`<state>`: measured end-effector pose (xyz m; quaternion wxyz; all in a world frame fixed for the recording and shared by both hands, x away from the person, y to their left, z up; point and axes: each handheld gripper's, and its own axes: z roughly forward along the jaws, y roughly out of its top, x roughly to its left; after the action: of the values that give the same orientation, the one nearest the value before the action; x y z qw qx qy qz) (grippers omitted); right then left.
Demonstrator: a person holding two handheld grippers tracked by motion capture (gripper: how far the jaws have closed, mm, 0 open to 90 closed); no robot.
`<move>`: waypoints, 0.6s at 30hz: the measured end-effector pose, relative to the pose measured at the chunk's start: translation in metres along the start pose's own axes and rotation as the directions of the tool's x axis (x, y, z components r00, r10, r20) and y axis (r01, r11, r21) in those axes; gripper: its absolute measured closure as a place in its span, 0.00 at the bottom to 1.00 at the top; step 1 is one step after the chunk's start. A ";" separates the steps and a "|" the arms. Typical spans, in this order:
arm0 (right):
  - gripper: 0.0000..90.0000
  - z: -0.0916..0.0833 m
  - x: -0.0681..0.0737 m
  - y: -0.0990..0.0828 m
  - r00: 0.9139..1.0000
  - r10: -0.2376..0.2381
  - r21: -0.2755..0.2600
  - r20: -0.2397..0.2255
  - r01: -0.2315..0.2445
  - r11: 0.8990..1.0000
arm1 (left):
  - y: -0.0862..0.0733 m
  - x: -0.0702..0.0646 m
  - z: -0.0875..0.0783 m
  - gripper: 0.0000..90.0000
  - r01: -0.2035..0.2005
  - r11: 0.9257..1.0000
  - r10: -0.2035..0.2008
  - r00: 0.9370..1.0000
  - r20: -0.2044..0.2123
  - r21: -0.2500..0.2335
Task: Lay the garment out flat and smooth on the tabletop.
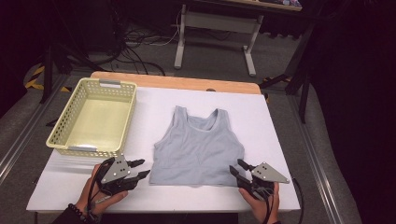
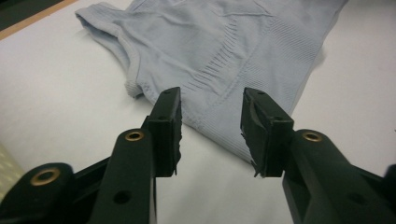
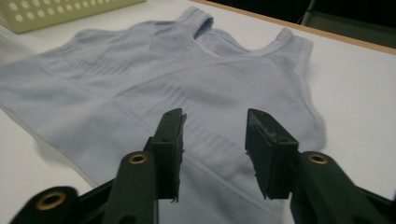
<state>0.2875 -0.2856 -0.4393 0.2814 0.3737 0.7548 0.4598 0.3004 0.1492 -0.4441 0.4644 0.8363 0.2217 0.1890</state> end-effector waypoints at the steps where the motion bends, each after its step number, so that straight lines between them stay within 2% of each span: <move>1: 0.56 0.003 0.004 0.003 1.000 -0.008 0.001 -0.014 0.008 1.000 | -0.001 0.001 -0.001 0.60 0.001 1.000 -0.001 1.000 -0.010 0.007; 4: 0.51 0.014 0.018 0.011 0.998 -0.056 0.007 -0.041 0.056 0.998 | -0.004 0.003 -0.004 0.47 0.025 1.000 -0.025 0.999 -0.025 -0.004; 7: 0.47 0.028 0.033 0.018 0.992 -0.103 0.018 -0.077 0.105 0.994 | -0.006 0.004 -0.006 0.37 0.036 0.999 -0.036 0.999 -0.022 -0.007; 11: 0.41 0.046 0.054 0.029 0.981 -0.133 0.027 -0.144 0.139 0.990 | -0.009 0.003 -0.011 0.30 0.047 0.999 -0.048 0.998 -0.029 -0.014; 13: 0.39 0.056 0.064 0.034 0.972 -0.150 0.025 -0.182 0.157 0.987 | -0.012 0.003 -0.013 0.26 0.055 0.998 -0.055 0.997 -0.045 -0.009; 16: 0.36 0.073 0.082 0.040 0.954 -0.186 0.040 -0.233 0.201 0.979 | -0.017 0.004 -0.016 0.24 0.072 0.997 -0.071 0.995 -0.065 0.003; 18: 0.35 0.085 0.095 0.042 0.941 -0.190 0.058 -0.280 0.214 0.975 | -0.020 0.005 -0.019 0.23 0.092 0.996 -0.091 0.993 -0.078 0.005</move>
<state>0.3122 -0.1538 -0.4443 0.2039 0.2396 0.8401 0.4419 0.2910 0.1741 -0.4514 0.4601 0.8192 0.2786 0.1989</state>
